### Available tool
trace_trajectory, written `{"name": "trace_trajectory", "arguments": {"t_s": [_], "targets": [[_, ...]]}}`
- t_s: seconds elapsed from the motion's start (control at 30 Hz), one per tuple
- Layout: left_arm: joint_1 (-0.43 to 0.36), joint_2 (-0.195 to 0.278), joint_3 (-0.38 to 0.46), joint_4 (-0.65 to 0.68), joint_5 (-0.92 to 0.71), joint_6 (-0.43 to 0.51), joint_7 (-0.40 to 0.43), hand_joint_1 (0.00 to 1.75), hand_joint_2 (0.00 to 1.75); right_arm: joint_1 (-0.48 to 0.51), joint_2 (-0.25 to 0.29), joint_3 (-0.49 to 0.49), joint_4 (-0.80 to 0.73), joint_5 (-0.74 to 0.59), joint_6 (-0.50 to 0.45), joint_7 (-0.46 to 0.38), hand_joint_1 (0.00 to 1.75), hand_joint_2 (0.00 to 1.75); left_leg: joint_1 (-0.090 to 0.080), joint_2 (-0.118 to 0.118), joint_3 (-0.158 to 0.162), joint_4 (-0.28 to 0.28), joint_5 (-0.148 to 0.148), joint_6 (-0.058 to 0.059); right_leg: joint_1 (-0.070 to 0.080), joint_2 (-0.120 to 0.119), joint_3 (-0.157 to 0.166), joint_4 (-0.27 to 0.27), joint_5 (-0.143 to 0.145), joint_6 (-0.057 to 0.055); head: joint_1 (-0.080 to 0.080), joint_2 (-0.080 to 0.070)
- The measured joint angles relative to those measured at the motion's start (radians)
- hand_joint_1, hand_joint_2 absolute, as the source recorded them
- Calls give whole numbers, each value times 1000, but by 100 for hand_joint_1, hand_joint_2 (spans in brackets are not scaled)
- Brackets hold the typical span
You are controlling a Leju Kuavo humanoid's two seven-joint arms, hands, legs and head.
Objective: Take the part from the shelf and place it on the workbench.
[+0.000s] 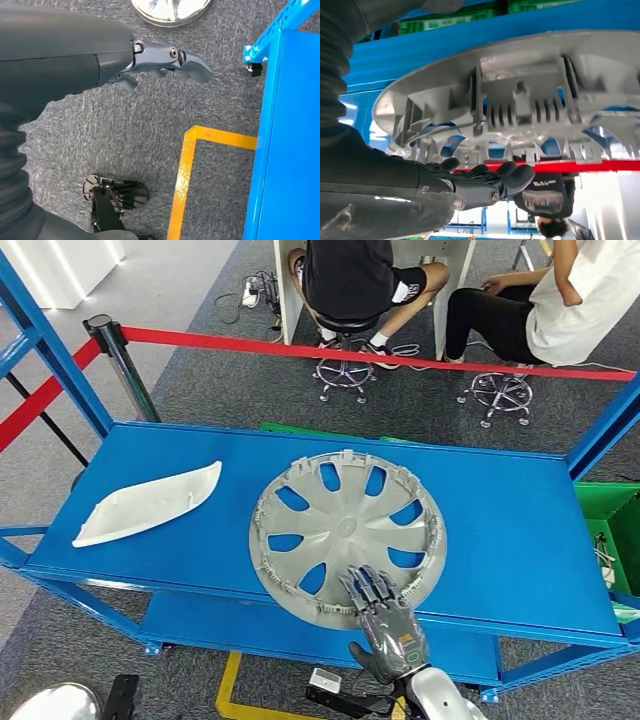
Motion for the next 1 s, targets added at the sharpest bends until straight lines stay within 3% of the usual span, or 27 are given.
{"name": "trace_trajectory", "arguments": {"t_s": [0.23, 0.4, 0.53, 0.8, 1.0], "targets": [[-6, -1, -15, 0, -42, 3, 7, 0, 175, -62, 41, -26, 94, 19, 48, 18, 0, 175, 0, 0, 0, 0, 1, 0, 0, 0, 0, 0, 1, -1, 0, 0], [-12, -3, -26, 0, -63, 7, 14, 0, 175, -99, 68, -48, 174, 35, 21, 35, 1, 175, 0, 0, 2, 0, 0, 0, 0, 0, 2, 0, 1, -1, 0, 0], [-13, -5, -29, 0, -77, 10, 15, 0, 175, -110, 83, -64, 202, 58, 0, 45, 175, 175, 0, 0, 3, 0, 0, 0, 0, 0, 3, 0, 1, -1, 0, 0], [-13, -10, -29, 0, -83, 13, 13, 0, 175, -86, 98, -75, 207, 93, -5, 41, 175, 175, -1, 1, 3, 0, 1, 0, 0, 2, 3, -1, 2, -1, 0, 0], [-8, -15, -28, 0, -78, 16, 7, 0, 175, -15, 94, -68, 83, 105, 7, 18, 175, 175, 0, 1, 3, 0, 2, 0, 0, 2, 3, -1, 3, 0, 0, 0]]}}
